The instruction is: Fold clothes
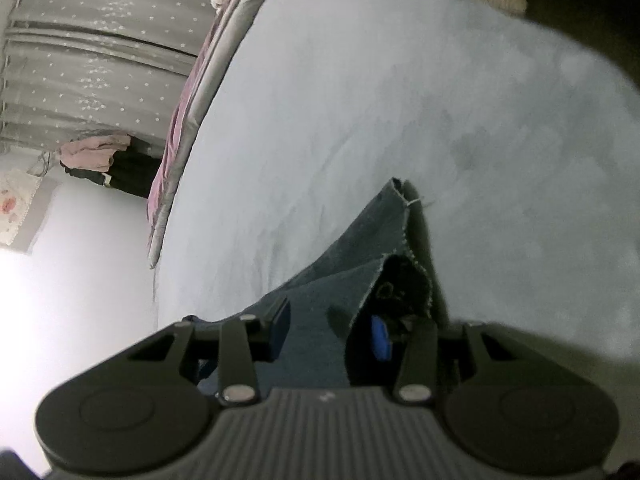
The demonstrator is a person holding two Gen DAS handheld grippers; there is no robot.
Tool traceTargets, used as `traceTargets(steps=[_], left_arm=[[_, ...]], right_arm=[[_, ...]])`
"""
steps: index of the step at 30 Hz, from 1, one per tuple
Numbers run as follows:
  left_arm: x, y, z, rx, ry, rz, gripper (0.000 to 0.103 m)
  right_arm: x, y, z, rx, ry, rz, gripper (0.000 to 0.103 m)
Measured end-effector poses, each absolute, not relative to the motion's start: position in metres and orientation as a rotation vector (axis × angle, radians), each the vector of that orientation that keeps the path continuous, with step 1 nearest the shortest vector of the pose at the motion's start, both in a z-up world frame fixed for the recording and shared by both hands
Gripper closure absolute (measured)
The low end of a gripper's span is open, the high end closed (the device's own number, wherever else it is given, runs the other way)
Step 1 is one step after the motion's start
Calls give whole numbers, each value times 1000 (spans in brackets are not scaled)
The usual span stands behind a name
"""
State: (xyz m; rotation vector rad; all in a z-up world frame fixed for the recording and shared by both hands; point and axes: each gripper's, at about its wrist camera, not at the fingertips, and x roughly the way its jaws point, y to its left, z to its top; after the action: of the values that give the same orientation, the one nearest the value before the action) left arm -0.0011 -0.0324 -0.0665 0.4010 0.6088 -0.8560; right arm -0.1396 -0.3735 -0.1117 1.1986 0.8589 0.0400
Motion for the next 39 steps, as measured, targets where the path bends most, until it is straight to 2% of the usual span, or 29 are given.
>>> traceTargets(steps=[4,6,7,8,10,15,25,26,31,36,39], left_arm=[[-2,-32,-67,404,608,-855,58],[-2,-32,-67,406,608,-856,58],[-2,-32,-67,407,608,-856,58],[-2,-32,-67,408,608,-857,58],[-2,-32,-66,408,608,-857,58],[-2,-30,-66,407,606,-859,58],[-4,-32,-67,427,609,-861,58],[-4,-31,-67,427,611,-861,58],[-5,-29,-65,434,604,-855,58],[-6,-24,-62,425,599,-847,58],[-10,-23,-63,443,594,-851,58]], right_arm=[[-136,-380,-129,1301,800,44,65],[-138,-381,-128,1273,760,33,81],[-139,-380,-125,1248,737,30,93],[-140,-379,-122,1222,714,30,97],[-141,-376,-113,1163,665,53,97],[-143,-366,-81,994,568,116,98],[-132,-370,-89,757,721,-158,95],[-132,-371,-89,742,728,-184,89],[-141,-363,-69,674,694,-210,85],[-137,-318,-49,430,727,-172,78],[-129,-297,-47,282,758,-192,67]])
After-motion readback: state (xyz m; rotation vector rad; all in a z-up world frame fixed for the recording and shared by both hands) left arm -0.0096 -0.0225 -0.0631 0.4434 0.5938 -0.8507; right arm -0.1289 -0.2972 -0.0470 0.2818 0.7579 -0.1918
